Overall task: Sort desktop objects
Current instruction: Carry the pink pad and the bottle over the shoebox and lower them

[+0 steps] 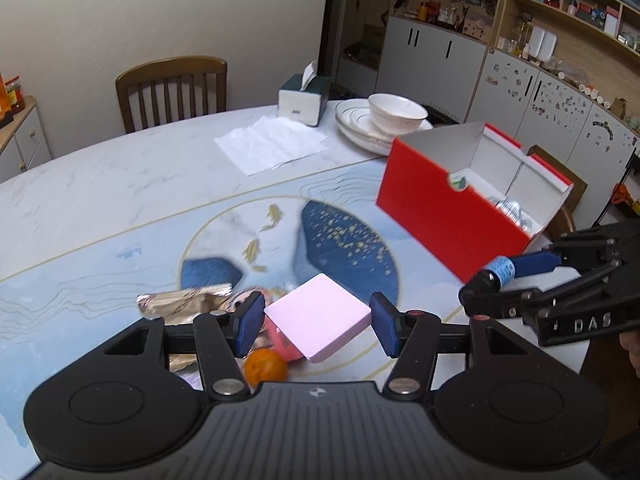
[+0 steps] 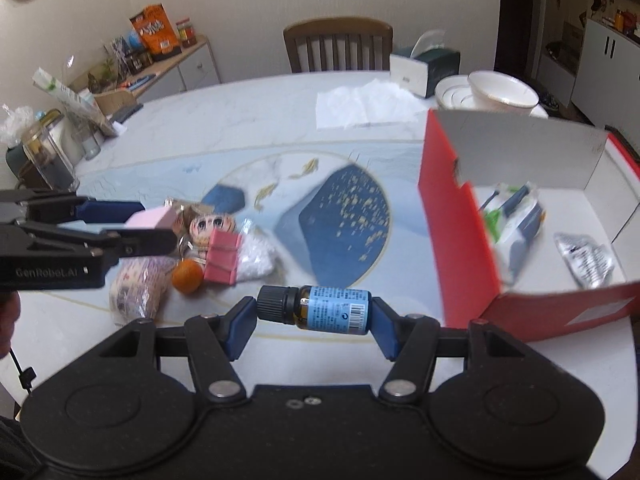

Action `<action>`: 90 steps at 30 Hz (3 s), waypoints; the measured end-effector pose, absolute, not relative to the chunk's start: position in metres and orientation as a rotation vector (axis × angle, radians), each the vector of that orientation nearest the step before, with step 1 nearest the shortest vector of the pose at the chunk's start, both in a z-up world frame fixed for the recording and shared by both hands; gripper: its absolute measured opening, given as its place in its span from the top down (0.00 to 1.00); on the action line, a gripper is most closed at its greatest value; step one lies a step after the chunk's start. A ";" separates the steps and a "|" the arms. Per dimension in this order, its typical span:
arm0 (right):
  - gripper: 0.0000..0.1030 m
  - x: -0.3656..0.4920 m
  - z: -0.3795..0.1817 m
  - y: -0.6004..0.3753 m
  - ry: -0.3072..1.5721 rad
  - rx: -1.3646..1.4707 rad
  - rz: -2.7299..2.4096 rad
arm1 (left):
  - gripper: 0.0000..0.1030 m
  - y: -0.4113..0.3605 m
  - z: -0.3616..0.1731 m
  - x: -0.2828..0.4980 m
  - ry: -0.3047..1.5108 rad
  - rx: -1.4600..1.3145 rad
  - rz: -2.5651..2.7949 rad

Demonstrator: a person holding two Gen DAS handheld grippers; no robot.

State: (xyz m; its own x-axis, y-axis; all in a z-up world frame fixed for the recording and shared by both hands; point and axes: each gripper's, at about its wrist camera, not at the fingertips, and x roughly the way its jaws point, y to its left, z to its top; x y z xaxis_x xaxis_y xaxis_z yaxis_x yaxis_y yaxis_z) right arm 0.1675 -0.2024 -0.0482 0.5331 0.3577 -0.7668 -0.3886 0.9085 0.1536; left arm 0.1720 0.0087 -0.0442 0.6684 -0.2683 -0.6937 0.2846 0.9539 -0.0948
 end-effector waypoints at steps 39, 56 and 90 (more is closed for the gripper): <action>0.42 0.237 -0.035 -0.387 0.815 0.014 0.308 | 0.45 -0.170 -0.024 0.228 0.745 0.101 -0.428; 0.42 0.302 -0.064 -0.430 0.899 -0.110 0.303 | 0.45 -0.266 -0.056 0.291 0.823 0.250 -0.529; 0.42 0.380 -0.118 -0.384 1.141 -0.361 0.359 | 0.45 -0.311 -0.119 0.346 1.115 0.369 -0.586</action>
State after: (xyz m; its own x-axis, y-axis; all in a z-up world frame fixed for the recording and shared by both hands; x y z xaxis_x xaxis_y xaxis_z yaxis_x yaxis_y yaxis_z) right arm 0.3801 -0.3841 -0.1181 0.3731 0.0924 -0.9232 -0.4531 0.8865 -0.0944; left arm 0.3459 -0.3106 -0.1187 0.3139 -0.2538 -0.9149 0.6094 0.7928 -0.0108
